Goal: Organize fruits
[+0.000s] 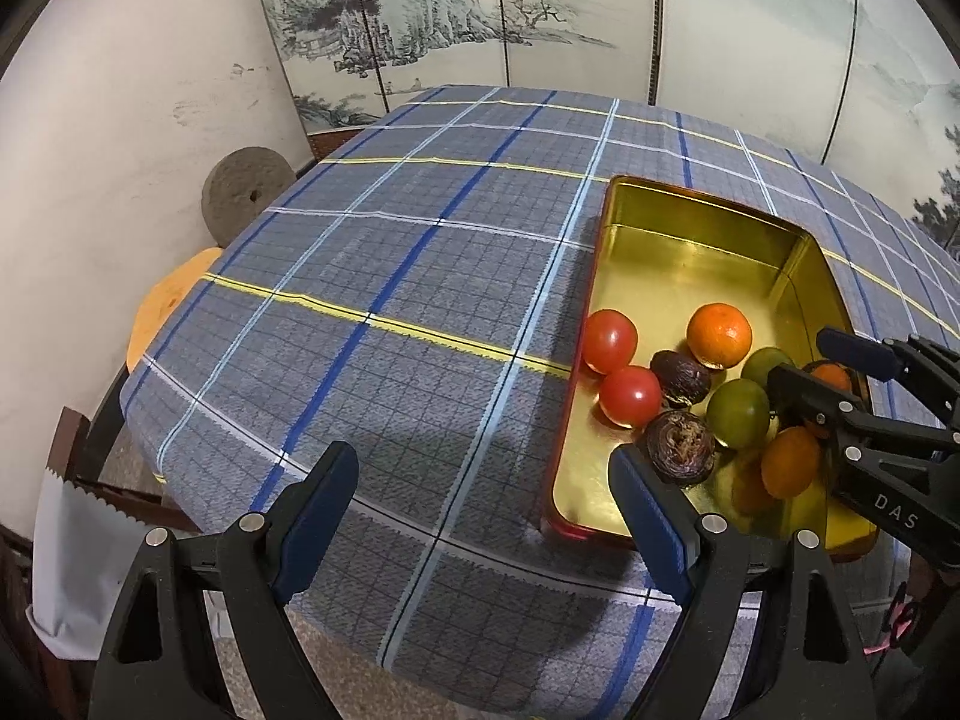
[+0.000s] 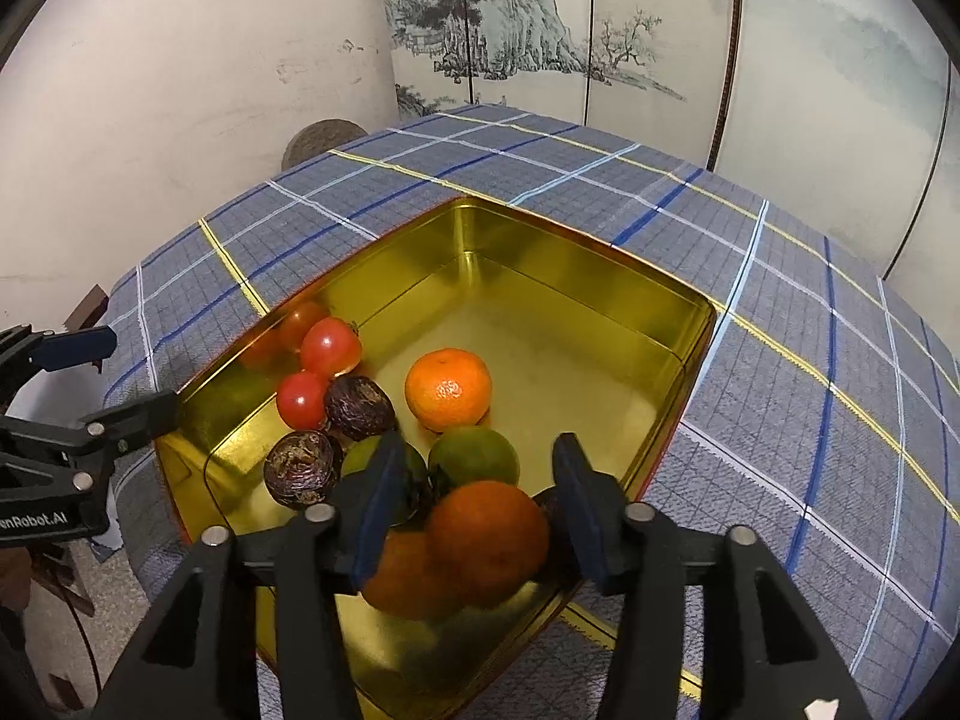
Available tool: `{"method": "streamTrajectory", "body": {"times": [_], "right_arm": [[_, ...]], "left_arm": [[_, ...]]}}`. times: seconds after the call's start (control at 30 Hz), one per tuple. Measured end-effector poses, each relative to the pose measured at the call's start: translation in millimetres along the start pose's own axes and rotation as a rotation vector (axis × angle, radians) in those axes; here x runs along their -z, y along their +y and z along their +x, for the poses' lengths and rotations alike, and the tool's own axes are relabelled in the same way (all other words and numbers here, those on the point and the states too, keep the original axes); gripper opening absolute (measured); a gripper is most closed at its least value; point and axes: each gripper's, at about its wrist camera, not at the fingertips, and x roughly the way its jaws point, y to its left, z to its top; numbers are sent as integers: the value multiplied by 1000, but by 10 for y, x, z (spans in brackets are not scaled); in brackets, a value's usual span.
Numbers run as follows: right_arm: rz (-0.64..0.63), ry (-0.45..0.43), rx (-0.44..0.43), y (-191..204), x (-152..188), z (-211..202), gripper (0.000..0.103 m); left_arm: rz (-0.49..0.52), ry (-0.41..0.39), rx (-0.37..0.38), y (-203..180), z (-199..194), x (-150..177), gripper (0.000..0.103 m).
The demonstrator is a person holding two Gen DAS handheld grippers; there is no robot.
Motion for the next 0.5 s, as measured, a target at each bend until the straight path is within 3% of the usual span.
{"method": "streamTrajectory", "body": {"times": [0.1, 0.23, 0.37, 0.43, 0.5], "right_arm": [[-5, -2, 0, 19, -5, -22, 52], [0, -22, 16, 29, -11, -100, 73], [0, -40, 24, 41, -16, -215, 85], [-4, -37, 21, 46, -6, -266, 96], [0, -33, 18, 52, 13, -322, 100]], "left_arm": [[8, 1, 6, -14, -7, 6, 86], [18, -4, 7, -39, -29, 8, 86], [18, -6, 8, -49, -43, 3, 86], [21, -8, 8, -67, -55, 1, 86], [24, -6, 12, -92, -59, 1, 86]]}}
